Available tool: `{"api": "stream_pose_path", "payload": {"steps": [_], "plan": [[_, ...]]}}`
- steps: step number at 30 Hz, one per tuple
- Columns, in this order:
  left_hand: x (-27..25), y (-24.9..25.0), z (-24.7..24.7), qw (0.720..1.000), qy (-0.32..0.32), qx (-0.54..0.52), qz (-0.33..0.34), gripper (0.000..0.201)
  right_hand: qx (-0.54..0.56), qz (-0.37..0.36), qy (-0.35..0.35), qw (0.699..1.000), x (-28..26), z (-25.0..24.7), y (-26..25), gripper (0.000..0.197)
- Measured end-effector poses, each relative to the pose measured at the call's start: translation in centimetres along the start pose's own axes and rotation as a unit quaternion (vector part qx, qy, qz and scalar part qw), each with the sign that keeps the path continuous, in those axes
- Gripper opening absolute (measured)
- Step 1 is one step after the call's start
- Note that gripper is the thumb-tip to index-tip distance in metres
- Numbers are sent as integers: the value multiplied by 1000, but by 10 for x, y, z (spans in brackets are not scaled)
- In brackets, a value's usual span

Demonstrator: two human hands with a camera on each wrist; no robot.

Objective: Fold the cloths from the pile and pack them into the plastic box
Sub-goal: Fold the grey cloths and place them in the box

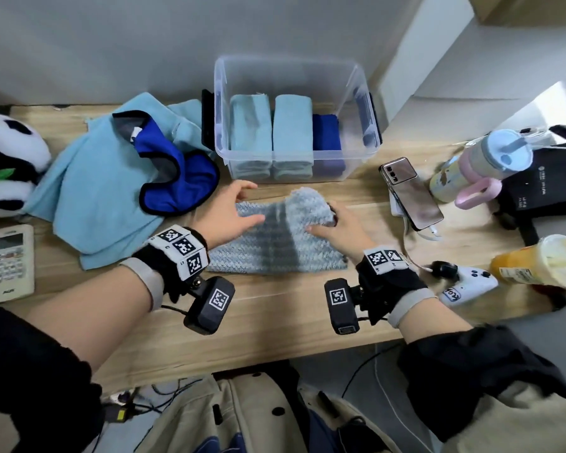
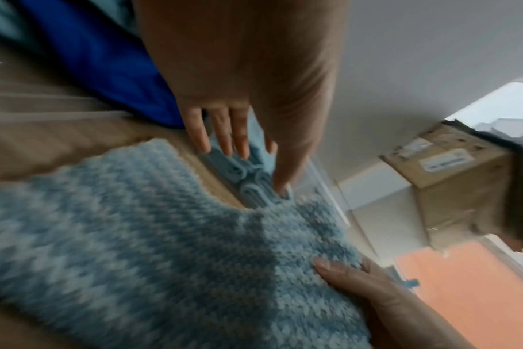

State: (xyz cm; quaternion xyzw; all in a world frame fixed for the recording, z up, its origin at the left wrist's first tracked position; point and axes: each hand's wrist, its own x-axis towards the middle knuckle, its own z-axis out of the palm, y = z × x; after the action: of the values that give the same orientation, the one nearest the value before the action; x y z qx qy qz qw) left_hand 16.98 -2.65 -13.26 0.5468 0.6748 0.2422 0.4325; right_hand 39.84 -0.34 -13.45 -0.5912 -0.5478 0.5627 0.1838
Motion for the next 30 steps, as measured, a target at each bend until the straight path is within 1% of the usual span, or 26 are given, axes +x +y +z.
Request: {"api": "stream_pose_path", "payload": {"steps": [1, 2, 3, 4, 5, 7, 9, 10, 12, 13, 14, 16, 18, 20, 22, 26, 28, 30], "plan": [[-3, 17, -2, 998, -52, -5, 39, 68, -29, -30, -28, 999, -5, -1, -12, 44], [-4, 33, -4, 993, -96, -4, 62, 74, -54, -59, -60, 995, -11, -3, -26, 48], [-5, 46, -7, 989, -130, 2, 69, 78, -71, -76, -90, 991, -15, -4, -39, 50], [-5, 58, -10, 985, -153, 13, 74, 75, -85, -88, -113, 986, -22, -7, -51, 48], [-5, 69, -13, 983, -164, 30, 80, 68, -102, -98, -127, 982, -27, -10, -62, 42], [-6, 82, -17, 981, -165, 36, 96, 47, -131, -109, -137, 976, -35, -18, -79, 27], [-8, 87, -20, 982, -154, 1, 110, 33, -160, -105, -132, 973, -38, -26, -88, 22], [-9, 88, -21, 983, -146, -16, 109, 29, -182, -97, -130, 970, -38, -31, -89, 24], [-13, 89, -25, 986, -119, -37, 109, 26, -242, -70, -143, 957, -37, -42, -84, 35], [-14, 89, -27, 988, -101, -38, 107, 26, -270, -61, -149, 949, -35, -47, -81, 37], [-15, 89, -30, 991, -81, -44, 101, 27, -281, -57, -143, 947, -35, -51, -78, 34], [-16, 88, -37, 992, -41, -81, 86, 32, -227, -67, -92, 967, -38, -56, -76, 15], [-14, 87, -45, 989, -11, -132, 65, 44, -133, -98, -11, 986, -40, -58, -81, 11], [-12, 88, -53, 983, 14, -170, 60, 58, -72, -135, 49, 987, -42, -56, -93, 10], [-12, 94, -59, 978, 40, -194, 67, 63, -17, -169, 87, 982, -42, -52, -108, 7], [-7, 103, -73, 959, 67, -260, 94, 58, 57, -239, 136, 960, -45, -49, -134, 11], [-6, 103, -77, 946, 66, -306, 86, 58, 75, -255, 136, 954, -46, -48, -138, 13], [-9, 96, -76, 934, 46, -348, 63, 56, 79, -248, 113, 959, -45, -46, -132, 18]]}}
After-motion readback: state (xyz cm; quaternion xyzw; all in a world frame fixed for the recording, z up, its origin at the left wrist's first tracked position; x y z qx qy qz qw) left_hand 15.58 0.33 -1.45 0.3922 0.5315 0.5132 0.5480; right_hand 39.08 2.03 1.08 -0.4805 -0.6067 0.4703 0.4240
